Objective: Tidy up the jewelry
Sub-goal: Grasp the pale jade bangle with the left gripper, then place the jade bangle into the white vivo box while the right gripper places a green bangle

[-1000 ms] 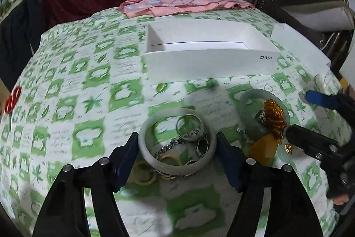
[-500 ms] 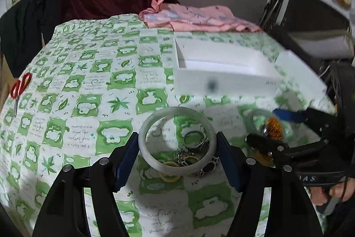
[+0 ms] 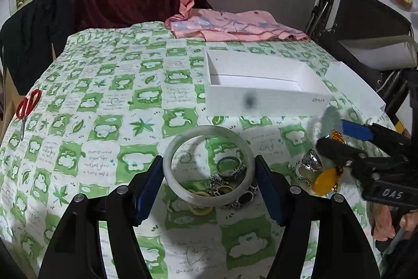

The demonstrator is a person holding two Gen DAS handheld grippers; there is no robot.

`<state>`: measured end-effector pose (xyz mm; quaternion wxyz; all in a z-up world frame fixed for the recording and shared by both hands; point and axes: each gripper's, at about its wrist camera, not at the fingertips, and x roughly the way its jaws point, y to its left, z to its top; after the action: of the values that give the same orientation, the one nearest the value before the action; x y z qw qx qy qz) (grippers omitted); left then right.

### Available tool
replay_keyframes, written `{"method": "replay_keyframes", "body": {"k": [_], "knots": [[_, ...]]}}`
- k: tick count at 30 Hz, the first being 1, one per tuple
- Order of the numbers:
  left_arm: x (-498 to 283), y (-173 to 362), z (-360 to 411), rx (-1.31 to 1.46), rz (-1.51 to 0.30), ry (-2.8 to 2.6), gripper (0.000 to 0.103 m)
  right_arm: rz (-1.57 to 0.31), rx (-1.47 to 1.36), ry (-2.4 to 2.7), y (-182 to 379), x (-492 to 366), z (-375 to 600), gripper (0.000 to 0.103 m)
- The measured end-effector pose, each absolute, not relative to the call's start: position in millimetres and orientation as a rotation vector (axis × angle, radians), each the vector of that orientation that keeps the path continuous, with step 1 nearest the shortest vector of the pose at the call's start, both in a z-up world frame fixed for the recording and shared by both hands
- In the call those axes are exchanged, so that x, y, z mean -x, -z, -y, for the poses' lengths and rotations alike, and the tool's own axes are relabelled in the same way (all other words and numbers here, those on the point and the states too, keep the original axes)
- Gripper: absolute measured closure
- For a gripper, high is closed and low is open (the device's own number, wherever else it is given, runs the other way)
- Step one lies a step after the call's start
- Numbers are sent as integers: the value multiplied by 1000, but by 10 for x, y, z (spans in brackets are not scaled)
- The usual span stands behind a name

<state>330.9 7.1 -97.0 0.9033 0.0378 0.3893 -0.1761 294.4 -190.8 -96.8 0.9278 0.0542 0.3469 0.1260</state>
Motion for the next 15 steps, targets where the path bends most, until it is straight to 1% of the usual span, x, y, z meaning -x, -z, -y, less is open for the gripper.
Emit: {"method": "replay_keyframes", "body": {"k": [6,12,15], "knots": [[-3303,954,-60,-90,-793,351,34,-652,-146,-252,865,-2883,1986,34],[-3278,923,-72,-91,-772,343,34,-539,-226,-285,675,-2756,2153,34],[-3276,927,-67,-95,-771,338,34,-577,-227,-289,702,-2810,2136,34]]}}
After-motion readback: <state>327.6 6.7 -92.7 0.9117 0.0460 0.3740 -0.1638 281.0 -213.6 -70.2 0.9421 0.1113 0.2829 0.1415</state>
